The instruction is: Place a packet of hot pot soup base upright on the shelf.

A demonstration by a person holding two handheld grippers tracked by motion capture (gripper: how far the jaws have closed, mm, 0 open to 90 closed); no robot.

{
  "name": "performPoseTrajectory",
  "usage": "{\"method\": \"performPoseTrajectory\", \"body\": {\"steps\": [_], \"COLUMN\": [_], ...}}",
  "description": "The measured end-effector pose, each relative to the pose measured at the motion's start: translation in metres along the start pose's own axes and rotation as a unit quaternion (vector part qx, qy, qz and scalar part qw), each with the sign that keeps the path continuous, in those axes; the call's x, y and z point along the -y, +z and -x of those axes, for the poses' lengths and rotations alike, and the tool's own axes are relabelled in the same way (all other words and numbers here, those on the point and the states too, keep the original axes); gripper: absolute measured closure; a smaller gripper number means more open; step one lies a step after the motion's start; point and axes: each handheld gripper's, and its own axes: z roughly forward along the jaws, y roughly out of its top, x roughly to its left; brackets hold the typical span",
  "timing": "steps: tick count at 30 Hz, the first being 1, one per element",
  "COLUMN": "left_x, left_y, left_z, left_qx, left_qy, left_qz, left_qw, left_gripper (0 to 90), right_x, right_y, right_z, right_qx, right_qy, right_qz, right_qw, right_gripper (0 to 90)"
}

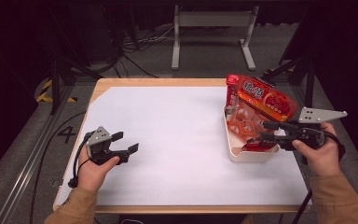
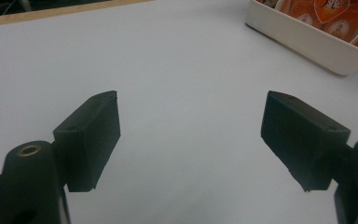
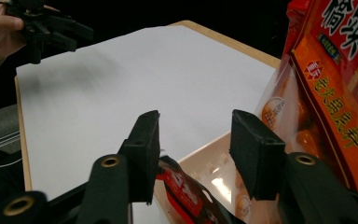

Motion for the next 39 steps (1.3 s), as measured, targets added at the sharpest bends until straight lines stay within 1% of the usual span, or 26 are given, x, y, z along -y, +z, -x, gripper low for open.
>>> {"method": "performPoseTrajectory", "body": {"steps": [2, 3, 5, 8, 10, 14, 16, 17, 18, 19, 21, 25, 27, 28, 30, 31, 32, 33, 36, 39], "left_x": [0.0, 0.0, 0.0, 0.0, 0.002, 0.004, 0.004, 0.004, 0.004, 0.005, 0.006, 0.007, 0.009, 0.009, 0.012, 0.013, 0.014, 0.015, 0.017, 0.019], "left_y": [-0.001, -0.002, -0.006, -0.009, -0.012, -0.018, -0.02, -0.02, -0.021, -0.022, -0.024, -0.026, -0.027, -0.027, -0.025, -0.025, -0.024, -0.024, -0.023, -0.022], "left_z": [0.002, 0.003, 0.005, 0.006, 0.009, 0.01, 0.01, 0.01, 0.011, 0.011, 0.011, 0.013, 0.013, 0.013, 0.012, 0.011, 0.01, 0.01, 0.009, 0.007], "left_qx": [0.0, 0.001, 0.001, 0.002, 0.004, 0.002, 0.002, 0.002, 0.002, 0.001, 0.003, 0.002, 0.003, 0.002, 0.002, 0.0, 0.0, 0.001, 0.001, 0.0], "left_qy": [0.002, 0.003, 0.003, 0.008, 0.006, 0.007, 0.005, 0.005, 0.005, 0.006, 0.005, 0.005, 0.006, 0.005, 0.0, 0.001, 0.002, -0.001, -0.002, -0.001], "left_qz": [0.001, 0.002, 0.002, 0.003, 0.003, 0.004, 0.005, 0.005, 0.006, 0.006, 0.003, 0.002, 0.002, 0.002, -0.001, -0.002, -0.002, -0.004, -0.004, -0.006], "left_qw": [1.0, 1.0, 1.0, 1.0, 1.0, 1.0, 1.0, 1.0, 1.0, 1.0, 1.0, 1.0, 1.0, 1.0, 1.0, 1.0, 1.0, 1.0, 1.0, 1.0], "left_gripper": [20.5, 20.5, 20.1, 19.9, 19.7, 19.2, 18.9, 18.8, 18.8, 18.5, 18.3, 18.0, 17.9, 17.9, 17.9, 17.9, 17.9, 17.9, 17.9, 17.9], "right_x": [-0.004, -0.004, -0.009, -0.015, -0.019, -0.028, -0.03, -0.03, -0.031, -0.031, -0.031, -0.029, -0.027, -0.026, -0.024, -0.022, -0.022, -0.021, -0.016, -0.012], "right_y": [0.003, 0.003, 0.007, 0.012, 0.017, 0.029, 0.034, 0.034, 0.038, 0.044, 0.05, 0.059, 0.067, 0.07, 0.079, 0.085, 0.085, 0.088, 0.099, 0.108], "right_z": [-0.008, -0.008, -0.018, -0.028, -0.036, -0.05, -0.055, -0.055, -0.057, -0.06, -0.064, -0.07, -0.075, -0.078, -0.083, -0.086, -0.086, -0.087, -0.091, -0.092], "right_qx": [0.012, 0.012, 0.029, 0.051, 0.061, 0.062, 0.062, 0.062, 0.06, 0.048, 0.042, 0.044, 0.05, 0.049, 0.046, 0.047, 0.047, 0.048, 0.058, 0.056], "right_qy": [-0.003, -0.003, 0.004, 0.006, 0.011, 0.015, 0.016, 0.016, 0.019, 0.019, 0.024, 0.018, 0.011, 0.006, 0.004, 0.004, 0.004, 0.004, 0.009, 0.016], "right_qz": [0.003, 0.003, 0.02, 0.031, 0.036, 0.044, 0.047, 0.047, 0.049, 0.051, 0.049, 0.049, 0.044, 0.04, 0.035, 0.033, 0.033, 0.033, 0.036, 0.039], "right_qw": [0.9999, 0.9999, 0.9994, 0.9982, 0.9975, 0.997, 0.9968, 0.9968, 0.9969, 0.9974, 0.9976, 0.9977, 0.9977, 0.998, 0.9983, 0.9983, 0.9983, 0.9983, 0.9976, 0.9975], "right_gripper": [48.5, 48.5, 42.0, 35.1, 33.2, 29.3, 28.0, 28.0, 27.3, 25.5, 24.6, 23.6, 23.4, 23.4, 22.9, 22.7, 22.7, 22.4, 21.1, 19.8]}}
